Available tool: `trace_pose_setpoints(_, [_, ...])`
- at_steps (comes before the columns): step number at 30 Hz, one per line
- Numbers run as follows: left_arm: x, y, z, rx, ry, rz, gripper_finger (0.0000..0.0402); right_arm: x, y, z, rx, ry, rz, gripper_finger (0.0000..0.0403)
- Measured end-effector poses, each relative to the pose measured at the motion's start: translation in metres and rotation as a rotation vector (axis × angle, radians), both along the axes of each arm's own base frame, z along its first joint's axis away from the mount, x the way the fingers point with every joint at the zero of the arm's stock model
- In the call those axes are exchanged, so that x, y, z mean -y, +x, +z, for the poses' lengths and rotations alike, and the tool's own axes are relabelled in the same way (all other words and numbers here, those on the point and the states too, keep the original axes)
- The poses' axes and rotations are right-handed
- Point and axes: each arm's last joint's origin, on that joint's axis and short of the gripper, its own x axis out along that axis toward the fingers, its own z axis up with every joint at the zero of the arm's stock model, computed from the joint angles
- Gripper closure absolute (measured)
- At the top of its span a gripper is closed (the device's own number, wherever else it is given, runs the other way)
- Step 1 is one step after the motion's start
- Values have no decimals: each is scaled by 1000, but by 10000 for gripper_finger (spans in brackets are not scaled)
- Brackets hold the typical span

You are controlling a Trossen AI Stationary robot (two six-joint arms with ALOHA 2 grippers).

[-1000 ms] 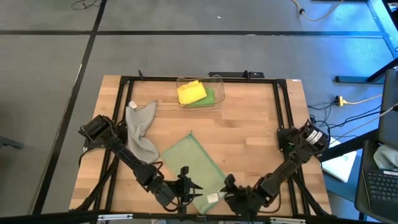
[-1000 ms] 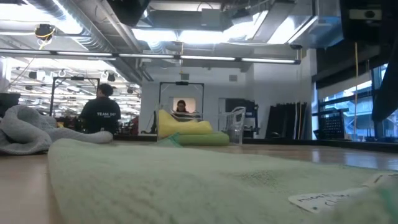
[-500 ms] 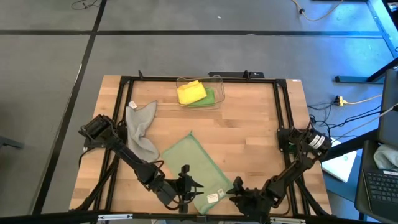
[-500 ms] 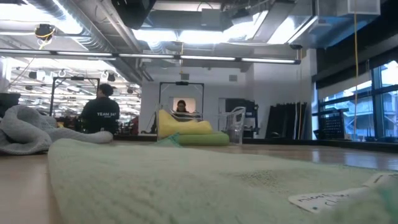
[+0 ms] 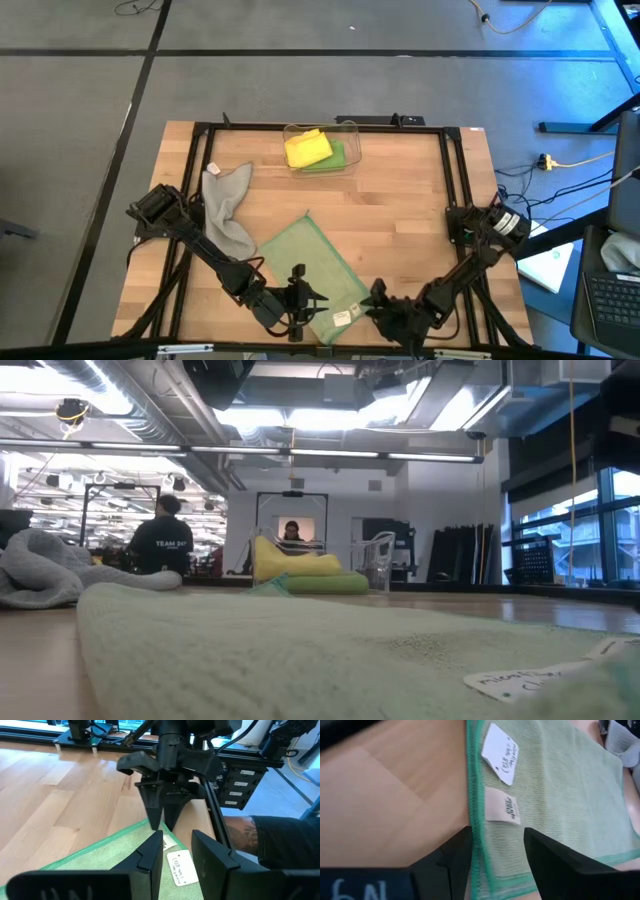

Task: Fold microfiber towels
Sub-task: Fold the light green microfiber cloth

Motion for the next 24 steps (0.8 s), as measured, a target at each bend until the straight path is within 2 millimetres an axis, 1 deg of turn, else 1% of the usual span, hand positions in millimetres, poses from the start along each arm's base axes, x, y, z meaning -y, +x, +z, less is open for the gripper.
trace_pose_setpoints(5, [0,0,0,-2,2,-1,308,7,6,0,12,-26,-28,220])
trace_pose_setpoints(8, [0,0,0,-3,3,-1,308,8,10,3,61,-101,-46,221])
trace_pose_setpoints(12, [1,-1,0,-4,3,-3,308,4,14,8,94,-186,-30,221])
trace_pose_setpoints(18, [4,-3,-1,-6,4,-12,308,3,16,10,107,-205,-28,221])
trace_pose_setpoints(24, [4,-3,-1,-5,5,-12,308,2,19,13,172,-229,-62,221])
